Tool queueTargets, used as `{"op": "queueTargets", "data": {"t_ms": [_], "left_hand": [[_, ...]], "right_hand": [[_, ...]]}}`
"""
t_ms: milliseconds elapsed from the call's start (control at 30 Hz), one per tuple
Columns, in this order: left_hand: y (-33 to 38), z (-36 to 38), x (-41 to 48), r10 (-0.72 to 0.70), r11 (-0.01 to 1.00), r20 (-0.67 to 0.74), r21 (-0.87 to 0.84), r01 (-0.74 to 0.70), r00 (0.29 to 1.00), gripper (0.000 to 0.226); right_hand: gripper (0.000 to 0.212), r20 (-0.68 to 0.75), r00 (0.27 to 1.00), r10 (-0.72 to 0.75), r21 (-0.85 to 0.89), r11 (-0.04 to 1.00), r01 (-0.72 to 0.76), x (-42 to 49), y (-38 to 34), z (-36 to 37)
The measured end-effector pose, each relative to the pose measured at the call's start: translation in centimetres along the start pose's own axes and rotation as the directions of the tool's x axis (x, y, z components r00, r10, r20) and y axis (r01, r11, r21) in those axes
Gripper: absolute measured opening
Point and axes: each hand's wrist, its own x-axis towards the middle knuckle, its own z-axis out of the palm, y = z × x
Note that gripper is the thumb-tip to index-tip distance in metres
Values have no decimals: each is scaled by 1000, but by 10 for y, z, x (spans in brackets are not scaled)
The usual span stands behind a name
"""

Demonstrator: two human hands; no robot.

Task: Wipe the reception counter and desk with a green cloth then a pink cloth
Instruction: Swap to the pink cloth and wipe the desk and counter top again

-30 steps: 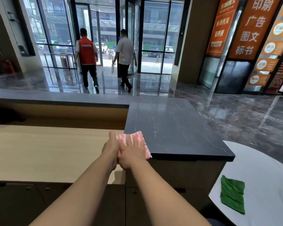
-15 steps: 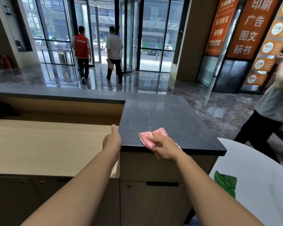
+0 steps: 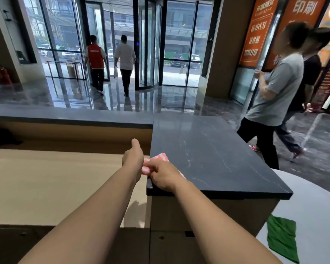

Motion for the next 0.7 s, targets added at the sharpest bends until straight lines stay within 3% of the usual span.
{"op": "queueTargets", "data": {"t_ms": [133, 300, 700], "left_hand": [[16, -8, 41, 109, 994, 63, 6, -110, 992, 57], [39, -3, 104, 228, 972, 134, 34, -234, 964, 52], [55, 34, 219, 271, 935, 367, 119, -334, 890, 52]], "right_hand": [[49, -173, 985, -11, -114, 993, -9, 54, -5, 0], [47, -169, 984, -54, -386, 922, -16, 128, -5, -8], [47, -205, 979, -4, -557, 823, -113, 245, 17, -13]]}}
